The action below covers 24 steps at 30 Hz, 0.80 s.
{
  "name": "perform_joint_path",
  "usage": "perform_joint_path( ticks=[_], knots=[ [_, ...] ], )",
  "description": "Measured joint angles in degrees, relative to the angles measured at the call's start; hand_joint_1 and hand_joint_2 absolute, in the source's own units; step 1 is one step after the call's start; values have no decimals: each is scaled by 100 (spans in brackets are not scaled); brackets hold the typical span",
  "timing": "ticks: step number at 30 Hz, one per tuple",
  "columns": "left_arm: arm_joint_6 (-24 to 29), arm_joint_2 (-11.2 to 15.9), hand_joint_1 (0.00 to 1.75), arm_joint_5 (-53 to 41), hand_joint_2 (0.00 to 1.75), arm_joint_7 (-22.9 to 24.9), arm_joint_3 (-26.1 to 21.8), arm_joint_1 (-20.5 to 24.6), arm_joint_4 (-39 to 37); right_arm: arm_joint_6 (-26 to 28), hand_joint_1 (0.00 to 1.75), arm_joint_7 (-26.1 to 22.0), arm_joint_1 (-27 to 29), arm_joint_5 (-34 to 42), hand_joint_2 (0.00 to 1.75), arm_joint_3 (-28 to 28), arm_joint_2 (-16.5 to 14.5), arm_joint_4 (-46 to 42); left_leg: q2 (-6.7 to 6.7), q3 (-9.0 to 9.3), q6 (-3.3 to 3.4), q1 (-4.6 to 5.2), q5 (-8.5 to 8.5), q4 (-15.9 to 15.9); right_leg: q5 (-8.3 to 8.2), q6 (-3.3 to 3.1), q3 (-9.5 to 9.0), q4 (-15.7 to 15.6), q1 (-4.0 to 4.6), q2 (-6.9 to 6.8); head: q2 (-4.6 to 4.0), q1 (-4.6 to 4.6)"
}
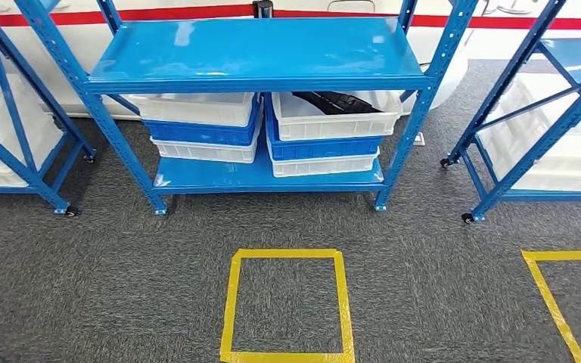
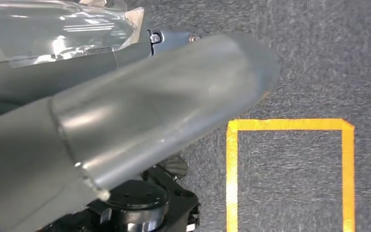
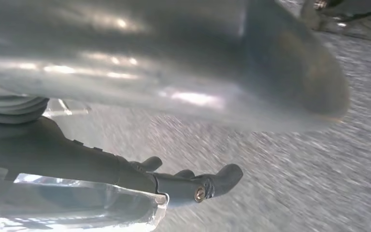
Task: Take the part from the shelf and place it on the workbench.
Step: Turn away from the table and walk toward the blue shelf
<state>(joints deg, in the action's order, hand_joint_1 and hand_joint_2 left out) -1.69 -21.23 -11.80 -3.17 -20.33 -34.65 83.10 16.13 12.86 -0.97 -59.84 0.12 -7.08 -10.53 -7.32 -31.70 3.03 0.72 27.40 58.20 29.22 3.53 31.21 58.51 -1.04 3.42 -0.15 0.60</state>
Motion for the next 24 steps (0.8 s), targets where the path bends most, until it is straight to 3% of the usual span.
perform_joint_path(
  ticks=[2,3,5,7,9,10,11,13,15,16,18,20,22,24],
  knots=[
    [1,-2,0,0,0,4,9,-18,0,0,0,0,-24,0,0,1,4,2,-105,-7,-45,5,27,0,-26,-114,-56,-55,5,-63,0,-6],
    [2,-2,0,0,0,4,11,-31,0,0,0,1,-38,-1,0,1,-2,1,-92,-14,-66,2,41,16,-29,-151,-83,-67,-12,-118,0,-5],
    [4,1,0,0,0,5,12,-40,1,0,0,3,-43,-3,0,2,-12,-1,184,-121,-139,2,187,257,-29,-232,-142,-98,-60,-245,0,27],
    [5,3,0,0,0,5,18,-20,1,0,0,4,-27,-3,0,2,-16,-1,552,-452,-229,-31,508,898,3,-302,-184,-112,-70,-390,0,63],
    [7,5,0,1,0,5,25,-10,0,0,0,5,-15,-2,0,2,-14,-1,679,-844,-301,-107,710,1542,47,-323,-214,-111,-72,-549,0,66],
    [11,6,0,3,0,5,26,-13,0,0,0,5,-12,-3,0,1,-11,-1,709,-932,-330,-145,665,1637,75,-314,-225,-110,-79,-626,0,67],
    [21,7,0,10,0,6,26,-17,0,0,0,5,-12,-7,0,1,-11,-1,744,-889,-351,-175,506,1487,105,-295,-248,-110,-92,-695,0,68],
    [56,10,0,34,0,10,30,-20,1,0,0,5,-17,-24,0,2,-17,-1,976,-537,-371,-202,92,741,184,-235,-329,-112,-106,-826,0,75],
    [96,12,0,52,0,24,40,-13,7,0,0,5,-24,-40,0,3,-22,-1,1184,-260,-336,-170,-86,202,262,-148,-418,-122,-76,-939,0,64],
    [111,12,0,56,0,31,46,-14,13,0,0,6,-32,-44,0,4,-22,-2,1205,-229,-300,-140,-72,133,286,-103,-451,-136,-62,-993,0,55],
    [131,11,0,63,0,41,50,-38,30,0,0,8,-56,-49,0,7,-28,-5,1047,-224,-198,-104,-66,103,313,-15,-529,-187,-63,-1087,0,33],
    [140,5,0,67,0,45,53,-58,45,0,0,4,-67,-49,0,9,-36,-9,898,-175,-97,-114,-109,13,428,13,-533,-51,-71,-894,0,16],
    [138,1,0,63,0,44,59,-46,61,6,0,-27,-59,-8,0,8,-34,-11,771,-136,-17,-120,-121,-36,706,-50,-233,557,-73,-539,0,-9],
    [34,1,0,2,0,14,62,-30,73,9,0,-68,-39,76,0,-7,-31,-10,633,-109,38,-98,-78,-37,914,-80,246,1309,-57,-389,0,-16]
  ],
)
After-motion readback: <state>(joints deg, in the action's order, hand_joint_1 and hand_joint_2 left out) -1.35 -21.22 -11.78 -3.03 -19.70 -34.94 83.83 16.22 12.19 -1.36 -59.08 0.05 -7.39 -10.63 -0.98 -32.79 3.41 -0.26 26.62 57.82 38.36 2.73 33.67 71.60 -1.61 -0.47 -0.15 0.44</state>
